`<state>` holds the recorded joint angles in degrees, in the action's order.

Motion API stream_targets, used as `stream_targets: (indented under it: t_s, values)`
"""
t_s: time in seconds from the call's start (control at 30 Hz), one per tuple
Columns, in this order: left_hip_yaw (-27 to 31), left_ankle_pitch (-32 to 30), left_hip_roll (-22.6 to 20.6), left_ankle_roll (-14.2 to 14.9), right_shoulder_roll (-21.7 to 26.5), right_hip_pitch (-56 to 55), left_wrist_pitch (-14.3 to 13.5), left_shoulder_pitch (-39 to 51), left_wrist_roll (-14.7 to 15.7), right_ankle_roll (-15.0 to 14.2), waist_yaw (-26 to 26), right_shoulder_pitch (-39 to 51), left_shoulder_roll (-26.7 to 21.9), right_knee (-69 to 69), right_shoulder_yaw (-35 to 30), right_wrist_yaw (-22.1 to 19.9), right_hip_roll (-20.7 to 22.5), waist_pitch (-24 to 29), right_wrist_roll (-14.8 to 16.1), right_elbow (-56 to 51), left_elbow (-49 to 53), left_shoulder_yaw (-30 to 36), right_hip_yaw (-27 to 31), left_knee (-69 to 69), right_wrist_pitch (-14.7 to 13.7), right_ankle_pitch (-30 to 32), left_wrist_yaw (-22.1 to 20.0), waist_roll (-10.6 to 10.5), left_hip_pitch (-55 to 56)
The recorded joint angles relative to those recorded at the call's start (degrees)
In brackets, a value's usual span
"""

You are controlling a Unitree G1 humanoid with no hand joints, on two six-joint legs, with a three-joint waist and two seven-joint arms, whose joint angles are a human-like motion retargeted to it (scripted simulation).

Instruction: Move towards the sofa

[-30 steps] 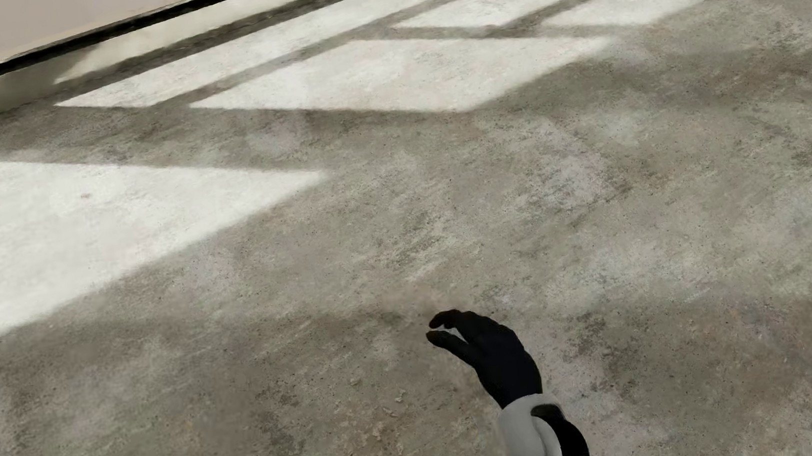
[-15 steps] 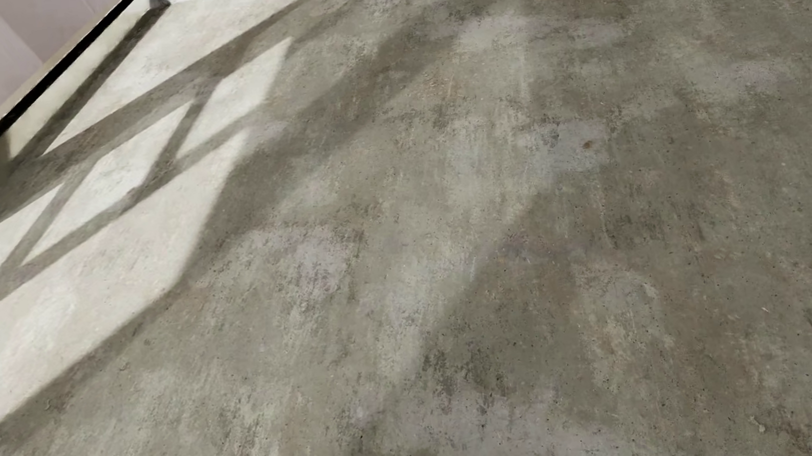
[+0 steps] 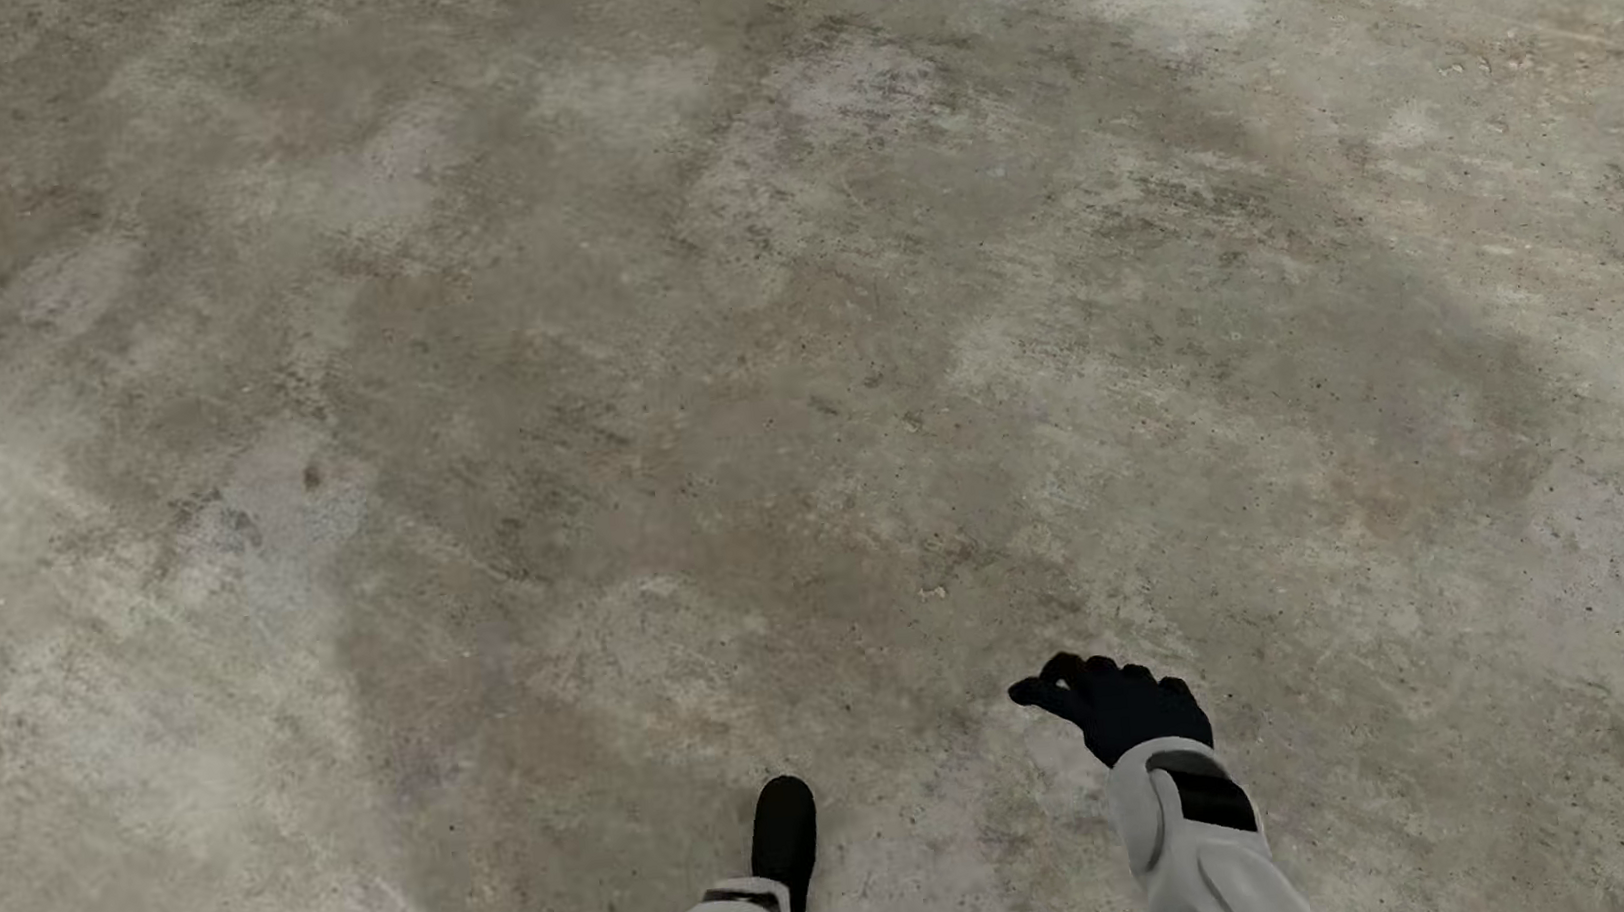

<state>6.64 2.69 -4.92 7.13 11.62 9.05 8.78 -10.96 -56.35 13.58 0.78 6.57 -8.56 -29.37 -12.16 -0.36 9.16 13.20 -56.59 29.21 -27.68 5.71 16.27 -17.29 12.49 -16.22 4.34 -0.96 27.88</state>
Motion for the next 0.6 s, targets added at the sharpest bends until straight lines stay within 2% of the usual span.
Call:
stream_targets:
  t_s: [0.03, 0.07, 0.1, 0.13, 0.17, 0.2, 0.23, 0.27, 0.3, 0.33, 0.37, 0.4, 0.43, 0.47, 0.5, 0.53, 0.57, 0.6]
  values:
    - [-1.89, -3.96, 1.05, -1.84, 0.62, -1.46, 1.81, 0.41, 1.17, -1.38, -0.01, -0.64, 0.4, -9.17, 0.36, 0.95, 0.63, 0.18, -0.27, 2.86, -2.97, -1.9, 0.34, -4.53, 2.36, 6.03, -0.07, 0.79, -1.32]
    - [-5.06, -0.74, 3.1, -2.33, 0.77, -5.17, 4.67, 0.61, 2.86, -10.4, 0.01, -1.92, 1.14, -21.41, 1.29, 0.77, 1.78, 0.28, -0.8, 5.91, -6.83, -4.7, 0.15, -11.13, 5.35, 12.65, 0.1, 1.63, -1.48]
    - [-8.3, 4.04, 5.56, -2.74, 0.12, -10.37, 7.88, 0.9, 4.16, -22.89, 0.17, -3.98, 1.57, -33.89, 2.83, -0.25, 1.2, 0.32, -1.18, 8.36, -11.13, -7.32, -3.04, -15.83, 8.81, 20.83, 0.47, 2.38, -3.36]
    - [-11.36, 7.94, 7.52, -2.91, -0.88, -15.95, 10.57, 1.75, 3.86, -23.25, 0.04, -6.48, 1.06, -42.95, 4.94, -2.1, -2.24, 0.32, -0.79, 9.9, -15.93, -8.23, -7.16, -17.71, 11.4, 23.32, 1.7, 3.02, -6.91]
    - [-13.72, 10.55, 8.5, -3.15, -1.97, -21.08, 12.08, 3.25, 0.61, -18.98, -0.52, -9.37, -0.28, -48.21, 7.92, -3.79, -6.46, 0.28, 1.3, 10.86, -20.83, -6.04, -11.14, -17.38, 12.65, 19.87, 4.09, 3.52, -11.27]
    - [-15.55, 12.25, 9.01, -3.26, -2.82, -25.73, 11.87, 4.67, -5.19, -16.62, -1.35, -12.3, -1.98, -50.27, 10.87, -4.17, -10.85, 0.16, 4.17, 11.72, -23.86, -1.63, -15.45, -15.87, 12.44, 18.23, 5.84, 3.86, -15.73]
    - [-17.3, 13.46, 9.08, -3.26, -2.96, -29.97, 10.48, 5.41, -10.04, -15.98, -2.3, -15.35, -3.2, -49.48, 13.24, -3.9, -14.06, -0.06, 6.84, 12.33, -24.5, 1.29, -18.95, -13.81, 11.76, 18.74, 6.01, 4.02, -19.9]
    - [-18.94, 14.39, 9.01, -3.2, -2.73, -33.87, 8.74, 5.75, -10.32, -15.21, -3.14, -17.68, -2.71, -46.1, 13.39, -2.97, -14.88, -0.31, 7.54, 13.56, -22.57, 0.52, -21.32, -11.35, 11.48, 18.79, 4.43, 4.0, -23.91]
    - [-20.54, 15.27, 8.81, -3.1, -1.69, -37.47, 6.23, 5.6, -6.13, -15.21, -3.81, -19.93, -1.52, -40.47, 12.69, -1.69, -14.15, -0.54, 7.03, 14.95, -19.34, -2.99, -22.5, -8.97, 10.5, 17.85, 2.57, 3.78, -27.47]
    - [-22.05, 16.16, 8.52, -2.95, -0.06, -40.17, 4.15, 5.55, 0.15, -14.79, -4.36, -21.81, -0.2, -32.69, 10.64, 0.29, -13.77, -0.72, 4.39, 16.74, -16.06, -6.67, -23.74, -6.8, 9.26, 17.38, 1.48, 3.49, -30.72]
    - [-23.4, 17.02, 8.22, -2.63, 1.61, -41.25, 2.76, 5.79, 5.35, -14.98, -4.8, -23.0, 0.27, -22.17, 7.76, 3.16, -14.21, -0.75, 0.11, 18.78, -12.97, -8.25, -26.19, -4.74, 8.0, 17.19, 0.89, 3.25, -33.85]
    - [-24.54, 18.04, 7.8, -2.16, 2.88, -40.39, 1.85, 6.3, 7.72, -15.1, -5.22, -23.61, -0.25, -8.52, 4.97, 6.56, -14.88, -0.72, -4.72, 20.62, -10.08, -7.44, -30.34, -2.87, 6.87, 18.59, 0.19, 3.09, -36.89]
    - [-25.27, 18.5, 7.38, -1.79, 2.94, -38.09, 1.72, 7.37, 7.6, -15.13, -5.54, -24.01, -1.4, 7.54, 3.71, 9.84, -14.3, -0.69, -8.21, 21.68, -7.87, -5.37, -34.75, -0.44, 6.2, 20.92, -0.66, 2.98, -40.01]
    - [-25.62, 18.79, 6.93, -1.45, 2.38, -37.12, 2.46, 8.77, 6.29, -15.23, -5.84, -24.35, -2.28, 18.61, 3.41, 12.3, -13.03, -0.51, -10.87, 22.06, -6.49, -3.28, -37.08, 1.35, 5.94, 20.32, -1.9, 2.82, -43.07]
    - [-26.27, 19.0, 6.65, -1.17, 1.4, -37.2, 3.98, 9.86, 5.35, -15.57, -6.1, -24.38, -2.5, 22.91, 4.18, 14.15, -11.6, -0.36, -12.33, 21.79, -5.77, -2.29, -37.49, 1.73, 5.73, 17.57, -3.47, 2.59, -45.57]
    - [-27.05, 18.34, 6.82, -0.57, 0.18, -37.59, 5.56, 9.97, 5.8, -13.71, -6.36, -24.09, -2.02, 21.02, 5.44, 15.23, -10.01, -0.21, -13.14, 20.8, -5.29, -3.03, -35.89, 0.21, 5.46, 19.71, -5.0, 2.19, -47.77]
    - [-27.36, 16.09, 7.54, -0.67, -1.74, -38.41, 6.46, 9.27, 7.77, -7.82, -6.62, -23.84, -0.95, 16.76, 7.9, 14.49, -8.17, -0.06, -12.6, 18.92, -4.68, -4.94, -33.38, -2.3, 5.51, 22.84, -6.09, 1.58, -49.06]
    - [-27.22, 11.19, 8.59, -1.12, -4.2, -38.08, 6.82, 8.08, 10.0, -4.98, -6.84, -23.69, 0.19, 12.94, 10.77, 12.49, -7.54, 0.07, -11.22, 16.68, -4.4, -6.6, -33.3, -6.42, 5.66, 26.25, -6.54, 0.87, -49.48]
